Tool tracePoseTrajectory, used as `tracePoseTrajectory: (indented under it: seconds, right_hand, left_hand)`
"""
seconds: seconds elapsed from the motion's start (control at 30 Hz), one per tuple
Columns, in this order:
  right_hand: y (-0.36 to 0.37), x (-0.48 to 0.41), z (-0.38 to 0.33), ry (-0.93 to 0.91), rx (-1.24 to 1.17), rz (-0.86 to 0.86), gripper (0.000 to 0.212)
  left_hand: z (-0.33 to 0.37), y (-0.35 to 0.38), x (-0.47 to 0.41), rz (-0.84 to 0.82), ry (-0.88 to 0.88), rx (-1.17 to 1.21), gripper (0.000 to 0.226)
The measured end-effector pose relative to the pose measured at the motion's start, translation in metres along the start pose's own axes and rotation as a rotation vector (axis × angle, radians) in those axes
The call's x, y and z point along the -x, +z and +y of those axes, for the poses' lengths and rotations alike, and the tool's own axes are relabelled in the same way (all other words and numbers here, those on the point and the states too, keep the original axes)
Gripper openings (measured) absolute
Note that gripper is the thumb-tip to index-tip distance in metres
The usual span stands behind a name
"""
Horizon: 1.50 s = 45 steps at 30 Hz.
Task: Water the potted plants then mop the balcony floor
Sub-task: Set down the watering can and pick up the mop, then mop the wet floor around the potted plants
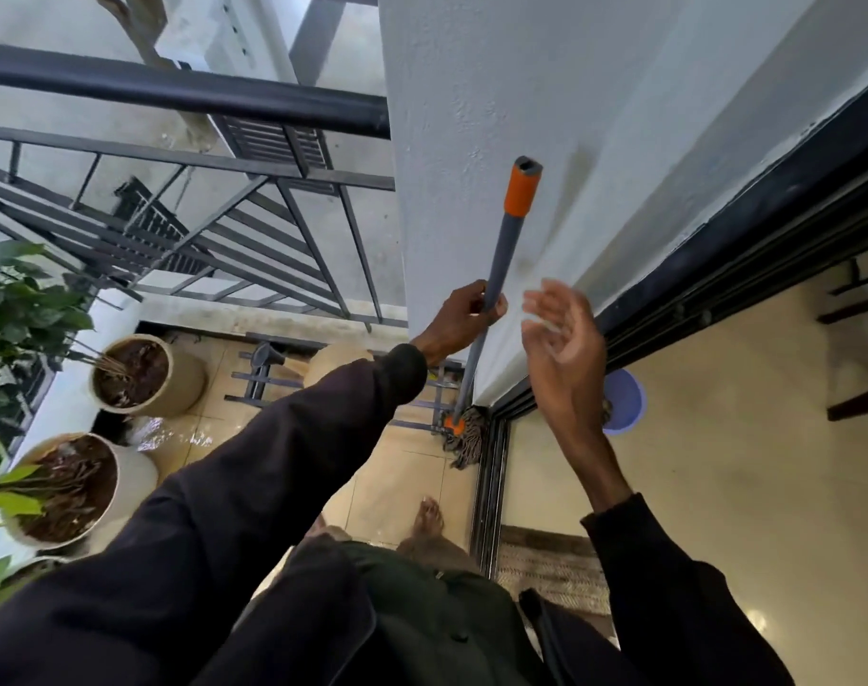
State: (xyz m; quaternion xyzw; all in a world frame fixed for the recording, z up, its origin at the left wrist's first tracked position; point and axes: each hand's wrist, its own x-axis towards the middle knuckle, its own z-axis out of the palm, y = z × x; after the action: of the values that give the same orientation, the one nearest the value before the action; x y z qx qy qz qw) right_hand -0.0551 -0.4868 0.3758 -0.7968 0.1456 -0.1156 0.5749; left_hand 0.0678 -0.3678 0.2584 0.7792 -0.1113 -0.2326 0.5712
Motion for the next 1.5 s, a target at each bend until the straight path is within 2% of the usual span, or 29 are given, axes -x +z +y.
tracePoseTrajectory:
  seconds: [0.1,0.13,0.23,0.33,0.5,0.63,0.73,0.8,0.9,1.07,1.2,1.33,1.5]
  right_hand:
    - [0.009,-0.004,-0.019,-0.177,-0.053,-0.015,0.060]
    - [0.013,-0.005,-0.028,-0.215,-0.080,-0.024,0.058]
    - [0.025,-0.005,-0.051,-0.262,-0.118,0.027,0.034]
    - [0.033,-0.007,-0.059,-0.258,-0.108,0.114,0.057]
    - [0.038,-0.010,-0.073,-0.345,-0.033,0.076,0.055]
    - [0.044,-0.022,-0.071,-0.267,-0.096,0.085,0.054]
    - [0.046,-0.014,-0.059,-0.175,-0.146,0.083,0.053]
    - [0.046,-0.003,-0.053,-0.126,-0.215,0.045,0.054]
    - [0.050,0.014,-0.048,-0.096,-0.325,-0.024,0.058]
    - [0.074,0.052,-0.029,-0.104,-0.401,-0.078,0.057]
    - [0.100,0.078,-0.004,-0.071,-0.416,-0.183,0.057]
    - [0.126,0.090,0.011,-0.027,-0.425,-0.185,0.054]
    - [0.169,0.115,0.019,0.045,-0.443,-0.218,0.049]
  left_hand:
    - [-0.012,0.006,0.037,-0.052,0.031,-0.030,0.034]
    - [-0.016,0.010,0.047,-0.080,0.034,-0.050,0.036]
    - [-0.027,0.024,0.074,-0.115,0.030,-0.149,0.043]
    - [-0.030,0.038,0.092,-0.109,0.033,-0.194,0.051]
    - [-0.012,0.043,0.103,-0.083,0.069,-0.179,0.052]
    - [-0.022,0.041,0.103,-0.143,0.054,-0.228,0.040]
    - [-0.034,0.042,0.113,-0.116,0.052,-0.296,0.027]
    - [-0.045,0.042,0.123,-0.075,0.082,-0.339,0.026]
    - [-0.062,0.035,0.137,0.034,0.117,-0.428,0.035]
    - [-0.088,0.010,0.167,0.190,0.153,-0.532,0.022]
    - [-0.120,-0.013,0.189,0.259,0.098,-0.575,0.013]
    - [-0.141,-0.030,0.206,0.323,0.003,-0.597,0.014]
    - [-0.169,-0.060,0.239,0.311,-0.142,-0.512,0.014]
